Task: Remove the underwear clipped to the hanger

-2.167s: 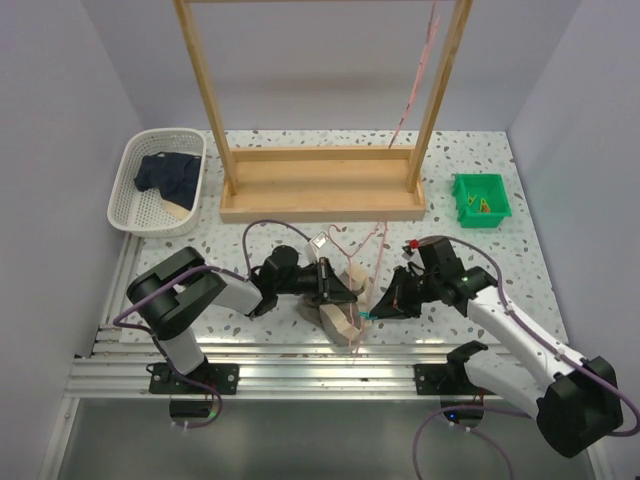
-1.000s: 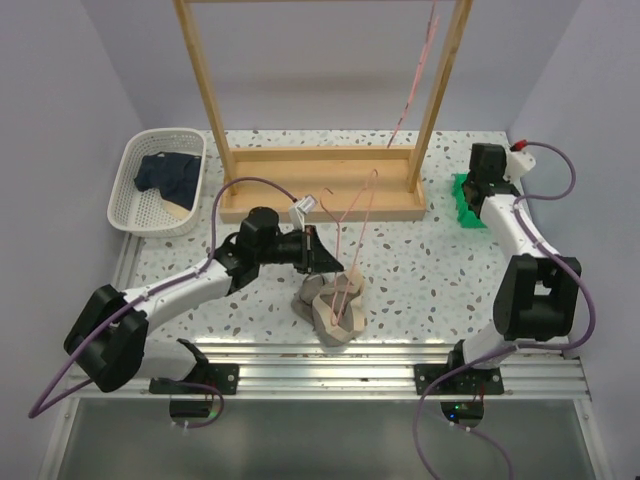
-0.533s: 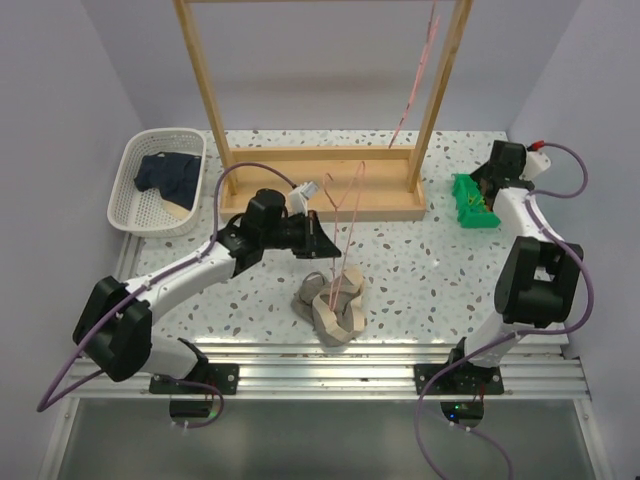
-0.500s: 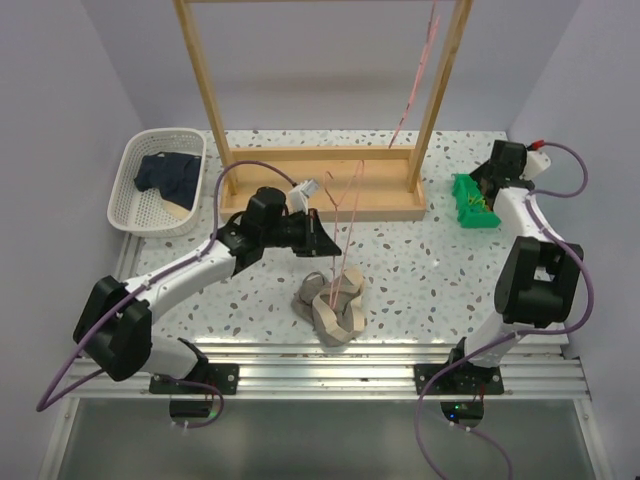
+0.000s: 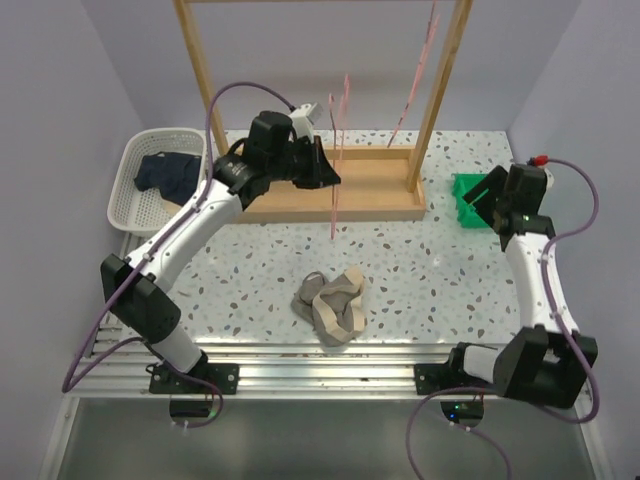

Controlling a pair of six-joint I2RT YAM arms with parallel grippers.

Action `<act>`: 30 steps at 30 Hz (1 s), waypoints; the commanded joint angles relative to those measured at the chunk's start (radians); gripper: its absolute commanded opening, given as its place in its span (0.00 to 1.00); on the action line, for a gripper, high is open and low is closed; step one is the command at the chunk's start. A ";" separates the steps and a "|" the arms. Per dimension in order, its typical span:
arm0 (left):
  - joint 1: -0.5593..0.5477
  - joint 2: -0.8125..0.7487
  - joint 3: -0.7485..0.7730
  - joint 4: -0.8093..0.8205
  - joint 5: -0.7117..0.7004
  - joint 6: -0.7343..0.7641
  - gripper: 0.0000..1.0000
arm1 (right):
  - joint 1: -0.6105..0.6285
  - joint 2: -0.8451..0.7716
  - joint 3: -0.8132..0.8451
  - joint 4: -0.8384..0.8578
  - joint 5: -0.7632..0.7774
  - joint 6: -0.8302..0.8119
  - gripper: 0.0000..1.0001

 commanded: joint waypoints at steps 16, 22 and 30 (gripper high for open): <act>0.150 0.213 0.515 -0.190 0.062 -0.006 0.00 | 0.445 -0.343 -0.082 -0.340 -0.240 -0.161 0.69; 0.147 0.046 0.228 -0.141 -0.011 -0.067 0.00 | 0.842 -0.355 -0.032 -0.357 0.044 -0.077 0.69; 0.138 -0.126 -0.100 -0.078 -0.091 -0.172 0.00 | 1.320 -0.104 0.112 -0.357 0.464 -0.023 0.76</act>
